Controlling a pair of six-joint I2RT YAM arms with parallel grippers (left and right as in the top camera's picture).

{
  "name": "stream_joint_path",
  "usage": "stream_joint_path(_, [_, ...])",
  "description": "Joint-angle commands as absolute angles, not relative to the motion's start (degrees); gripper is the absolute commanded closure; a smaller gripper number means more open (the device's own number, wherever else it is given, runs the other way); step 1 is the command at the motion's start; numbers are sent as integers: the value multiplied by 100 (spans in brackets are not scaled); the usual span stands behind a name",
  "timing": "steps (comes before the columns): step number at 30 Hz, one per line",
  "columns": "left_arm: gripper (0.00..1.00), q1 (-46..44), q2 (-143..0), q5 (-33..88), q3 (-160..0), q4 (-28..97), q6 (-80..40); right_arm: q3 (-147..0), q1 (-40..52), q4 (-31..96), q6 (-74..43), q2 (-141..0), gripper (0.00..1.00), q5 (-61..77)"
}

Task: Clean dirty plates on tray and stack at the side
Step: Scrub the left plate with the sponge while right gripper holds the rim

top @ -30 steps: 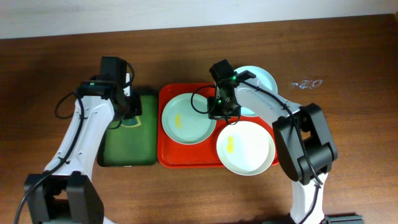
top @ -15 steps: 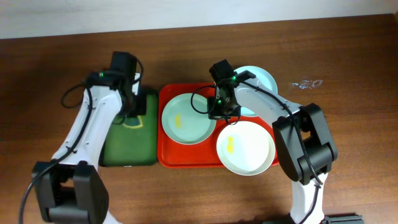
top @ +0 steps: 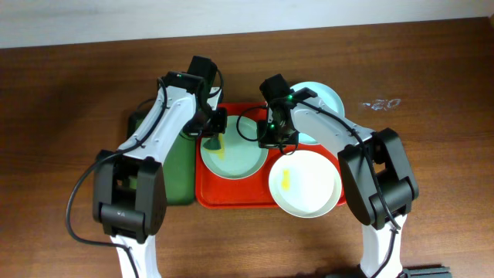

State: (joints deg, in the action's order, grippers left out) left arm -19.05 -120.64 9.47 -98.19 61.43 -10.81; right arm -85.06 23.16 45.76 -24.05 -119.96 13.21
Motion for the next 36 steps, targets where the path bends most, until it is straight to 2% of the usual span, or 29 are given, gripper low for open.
stream_joint_path(1, [100,-1909,-12398,1007,-9848,6123,-1223,-8475,2370,4560,-2451,-11942,96,1347])
stream_joint_path(8, [100,-2093,-12720,878,-9566,5863,-1262,-8475,2373,4560,-2451,-11942,96,1347])
stream_joint_path(13, [100,-2364,-12792,919,-8847,5124,-1588,-8475,2373,4584,-2451,-11942,96,1350])
stream_joint_path(17, [100,-2311,-12739,2204,-9161,5290,-1354,-8475,2373,4582,-2451,-11942,96,1350])
stream_joint_path(18, [100,-2255,-12632,2202,-9402,5487,-1337,-8475,2373,4582,-2451,-11942,96,1350])
stream_joint_path(21, [100,-1988,-12025,1632,-9996,5905,-1323,-8475,2373,4580,-2451,-11942,96,1350])
stream_joint_path(22, [100,-1955,-11893,1221,-9998,5966,-1328,-8475,2370,4582,-2451,-11942,96,1347])
stream_joint_path(23, [100,-1957,-11863,290,-9977,6182,-1527,-8475,2370,4582,-2451,-11942,96,1347])
stream_joint_path(27, [100,-2049,-11898,82,-9087,5533,-1717,-8475,2370,4580,-2451,-11942,96,1347])
stream_joint_path(31, [100,-2257,-11913,751,-7940,4324,-1758,-8475,2370,4580,-2451,-11942,96,1347])
stream_joint_path(34, [100,-2261,-11911,2274,-7937,4265,-1470,-8475,2370,4578,-2451,-11942,96,1347])
stream_joint_path(36, [100,-2163,-11789,2399,-8235,4431,-1365,-8475,2370,4580,-2449,-11942,96,1347])
